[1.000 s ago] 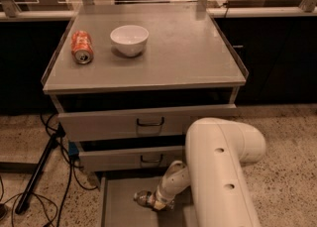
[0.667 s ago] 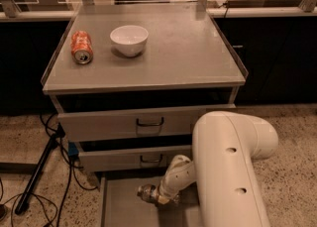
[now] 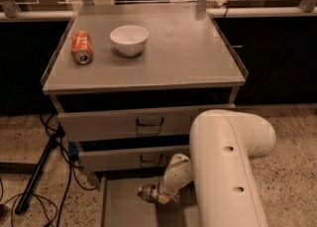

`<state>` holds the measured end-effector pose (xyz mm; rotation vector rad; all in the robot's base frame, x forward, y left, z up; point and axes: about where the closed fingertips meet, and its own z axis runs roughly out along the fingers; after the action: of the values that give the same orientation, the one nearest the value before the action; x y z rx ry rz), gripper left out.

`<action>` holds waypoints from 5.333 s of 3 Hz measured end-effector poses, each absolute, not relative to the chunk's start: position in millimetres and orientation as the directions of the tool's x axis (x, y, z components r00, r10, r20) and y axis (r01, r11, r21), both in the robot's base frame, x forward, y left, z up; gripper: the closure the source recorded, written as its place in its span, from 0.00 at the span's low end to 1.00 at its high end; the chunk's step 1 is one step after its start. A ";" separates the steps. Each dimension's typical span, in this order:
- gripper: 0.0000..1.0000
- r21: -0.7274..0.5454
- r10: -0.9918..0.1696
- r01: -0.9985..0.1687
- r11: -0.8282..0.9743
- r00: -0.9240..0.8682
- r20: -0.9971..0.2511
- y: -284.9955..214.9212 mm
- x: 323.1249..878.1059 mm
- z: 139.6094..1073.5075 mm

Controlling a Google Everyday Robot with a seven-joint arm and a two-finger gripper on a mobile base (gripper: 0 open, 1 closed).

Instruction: Pick water bottle from bottom drawer and place on counter

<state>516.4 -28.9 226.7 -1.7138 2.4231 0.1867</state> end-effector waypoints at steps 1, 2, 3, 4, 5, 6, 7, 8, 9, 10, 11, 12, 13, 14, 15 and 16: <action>1.00 -0.014 -0.920 -0.932 0.363 -0.356 -0.163 -61.3 509.1 247.7; 1.00 -0.040 -0.915 -0.922 0.384 -0.375 -0.146 -90.3 501.5 273.9; 1.00 -0.090 -0.906 -0.906 0.413 -0.399 -0.140 -120.2 495.0 308.7; 1.00 -0.090 -0.906 -0.906 0.413 -0.399 -0.140 -120.2 495.2 308.9; 1.00 -0.112 -0.911 -0.908 0.405 -0.390 -0.133 -117.1 504.4 325.5; 1.00 -0.142 -0.912 -0.904 0.404 -0.387 -0.133 -127.2 502.7 356.9; 1.00 -0.192 -0.911 -0.891 0.411 -0.392 -0.132 -143.7 496.3 397.3; 1.00 -0.205 -0.911 -0.889 0.409 -0.388 -0.136 -144.3 499.5 405.0; 1.00 -0.183 -0.910 -0.894 0.410 -0.388 -0.145 -138.7 502.3 396.5; 1.00 -0.189 -0.910 -0.894 0.407 -0.378 -0.170 -135.8 512.9 405.5; 1.00 -0.223 -0.903 -0.880 0.418 -0.378 -0.204 -147.7 523.2 430.5; 1.00 -0.333 -0.877 -0.814 0.475 -0.407 -0.255 -200.7 532.6 503.8; 1.00 -0.312 -0.879 -0.827 0.468 -0.400 -0.258 -192.6 532.1 496.4; 1.00 -0.268 -0.882 -0.848 0.457 -0.391 -0.264 -183.7 517.1 492.0; 1.00 -0.255 -0.883 -0.859 0.445 -0.372 -0.286 -197.7 479.6 533.2; 1.00 -0.255 -0.883 -0.859 0.444 -0.371 -0.286 -198.7 479.0 533.4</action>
Offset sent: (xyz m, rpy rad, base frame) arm -0.0257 -0.0925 0.0798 -0.1017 -0.0465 -0.0852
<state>479.0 -198.7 533.4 -1.4776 2.3218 -0.0885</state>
